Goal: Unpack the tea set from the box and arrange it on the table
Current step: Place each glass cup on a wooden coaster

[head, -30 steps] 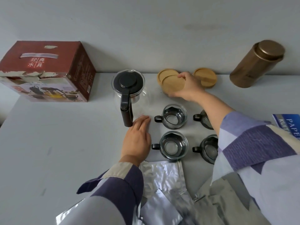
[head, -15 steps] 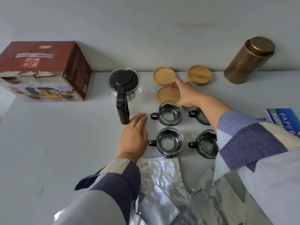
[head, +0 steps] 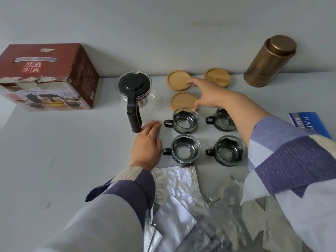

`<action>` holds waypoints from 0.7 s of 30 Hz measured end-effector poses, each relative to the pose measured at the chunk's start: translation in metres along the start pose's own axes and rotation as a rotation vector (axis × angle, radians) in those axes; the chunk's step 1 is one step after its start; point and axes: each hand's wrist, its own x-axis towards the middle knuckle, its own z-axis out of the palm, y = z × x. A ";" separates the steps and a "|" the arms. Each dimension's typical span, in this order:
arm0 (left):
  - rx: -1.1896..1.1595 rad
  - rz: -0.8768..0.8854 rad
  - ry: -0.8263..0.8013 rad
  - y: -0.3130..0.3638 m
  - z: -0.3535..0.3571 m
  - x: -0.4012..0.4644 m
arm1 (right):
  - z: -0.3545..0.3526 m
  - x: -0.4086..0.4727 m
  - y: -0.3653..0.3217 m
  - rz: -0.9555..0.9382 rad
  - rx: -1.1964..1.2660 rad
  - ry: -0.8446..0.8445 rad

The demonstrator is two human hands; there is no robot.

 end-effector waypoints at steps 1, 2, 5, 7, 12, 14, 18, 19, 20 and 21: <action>0.002 -0.002 0.002 0.000 0.000 0.000 | -0.003 -0.010 -0.005 -0.016 0.023 0.032; 0.001 -0.003 0.006 0.001 0.000 0.000 | -0.005 -0.022 -0.011 -0.033 0.049 0.075; -0.006 0.001 0.009 0.001 0.001 -0.001 | 0.008 -0.061 -0.027 -0.085 0.150 0.222; -0.005 0.006 0.012 0.002 0.002 -0.001 | 0.029 -0.089 -0.034 -0.083 0.257 0.297; 0.005 0.029 0.025 0.003 0.005 -0.001 | 0.095 -0.145 -0.044 -0.034 0.444 0.416; 0.014 0.034 0.029 0.003 0.006 -0.001 | 0.120 -0.155 -0.046 -0.010 0.486 0.457; 0.019 0.031 0.030 0.003 0.007 -0.002 | 0.153 -0.157 -0.049 0.081 0.595 0.561; 0.020 0.033 0.030 0.003 0.007 -0.003 | 0.158 -0.156 -0.049 0.116 0.616 0.592; 0.020 0.036 0.030 0.003 0.007 -0.003 | 0.163 -0.154 -0.050 0.148 0.629 0.616; 0.020 0.038 0.031 0.003 0.006 -0.003 | 0.166 -0.152 -0.050 0.178 0.635 0.626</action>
